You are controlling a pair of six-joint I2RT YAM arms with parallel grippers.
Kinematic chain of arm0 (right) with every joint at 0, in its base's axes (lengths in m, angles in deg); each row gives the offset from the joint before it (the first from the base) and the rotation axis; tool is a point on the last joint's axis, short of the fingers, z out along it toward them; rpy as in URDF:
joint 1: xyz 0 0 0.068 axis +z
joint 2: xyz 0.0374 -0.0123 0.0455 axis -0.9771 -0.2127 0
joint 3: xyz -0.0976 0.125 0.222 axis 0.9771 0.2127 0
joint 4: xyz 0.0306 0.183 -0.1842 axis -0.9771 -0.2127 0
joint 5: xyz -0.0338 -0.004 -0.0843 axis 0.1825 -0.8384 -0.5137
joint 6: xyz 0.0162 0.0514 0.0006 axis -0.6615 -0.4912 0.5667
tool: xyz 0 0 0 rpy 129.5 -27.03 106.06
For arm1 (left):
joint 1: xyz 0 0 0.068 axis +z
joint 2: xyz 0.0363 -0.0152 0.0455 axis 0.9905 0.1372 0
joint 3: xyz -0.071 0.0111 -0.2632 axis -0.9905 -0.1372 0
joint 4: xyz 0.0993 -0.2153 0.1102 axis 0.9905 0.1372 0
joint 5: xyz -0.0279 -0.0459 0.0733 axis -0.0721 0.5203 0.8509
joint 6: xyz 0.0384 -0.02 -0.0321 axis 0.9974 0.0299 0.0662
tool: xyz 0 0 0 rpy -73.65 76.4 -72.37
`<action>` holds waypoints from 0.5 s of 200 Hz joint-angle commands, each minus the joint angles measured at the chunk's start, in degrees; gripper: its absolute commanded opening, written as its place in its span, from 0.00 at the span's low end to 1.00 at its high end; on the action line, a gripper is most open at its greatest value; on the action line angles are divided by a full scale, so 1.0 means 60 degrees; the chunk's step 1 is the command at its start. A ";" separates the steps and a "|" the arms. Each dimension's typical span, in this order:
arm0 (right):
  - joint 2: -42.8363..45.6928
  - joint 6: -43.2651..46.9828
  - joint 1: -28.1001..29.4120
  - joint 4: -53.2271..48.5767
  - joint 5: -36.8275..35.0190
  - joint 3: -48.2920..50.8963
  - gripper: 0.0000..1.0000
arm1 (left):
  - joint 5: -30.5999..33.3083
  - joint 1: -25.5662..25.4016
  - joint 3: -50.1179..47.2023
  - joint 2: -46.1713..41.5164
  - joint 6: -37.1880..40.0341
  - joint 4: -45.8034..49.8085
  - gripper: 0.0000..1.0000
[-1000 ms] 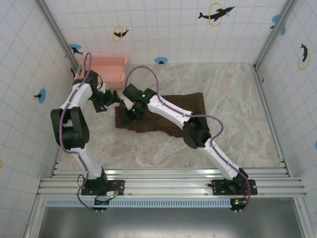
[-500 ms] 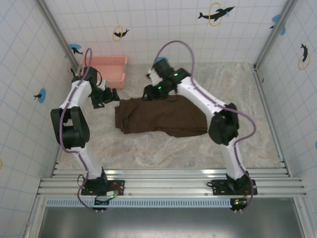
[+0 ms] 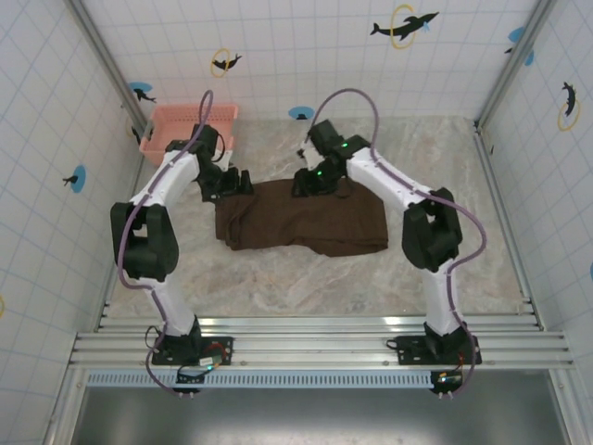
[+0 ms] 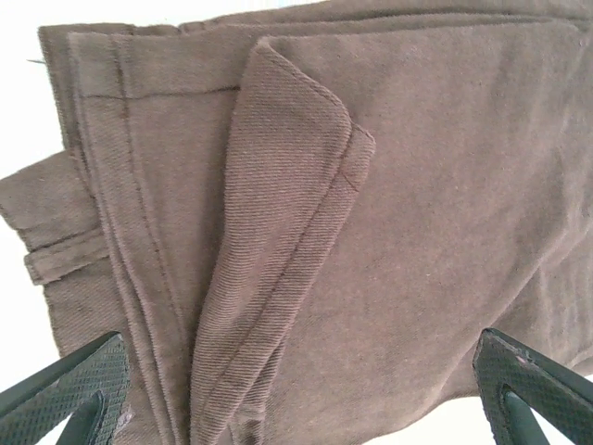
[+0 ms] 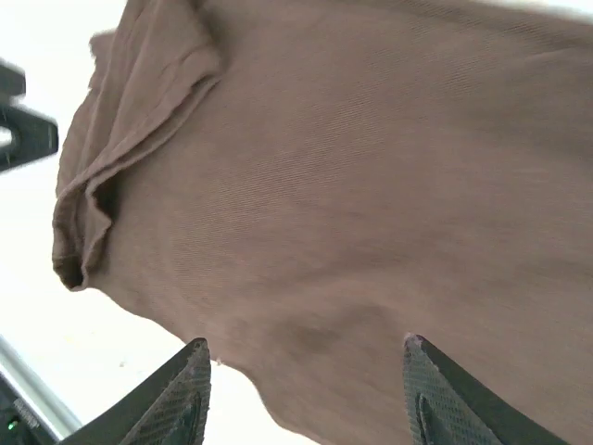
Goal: Roll up the long pants
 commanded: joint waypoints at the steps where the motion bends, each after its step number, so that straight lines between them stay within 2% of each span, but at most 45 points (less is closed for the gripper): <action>1: -0.1001 -0.0535 0.0273 0.1073 0.0688 -0.0601 0.57 | 0.0222 0.0365 0.0285 -0.0742 -0.0310 0.0263 0.98; 39: -0.2648 -0.0702 0.0812 0.1284 0.1212 -0.2532 0.57 | -0.0349 0.1563 -0.0809 -0.2065 -0.1296 -0.0379 0.97; 70: -0.3632 -0.1045 0.1093 0.1429 0.1522 -0.3851 0.57 | -0.0012 0.1763 -0.1076 -0.2541 -0.1238 0.0193 0.97; 100: -0.4321 -0.1647 0.1236 0.1928 0.1771 -0.4466 0.57 | -0.0178 0.1933 -0.1557 -0.2793 -0.1430 0.0225 0.97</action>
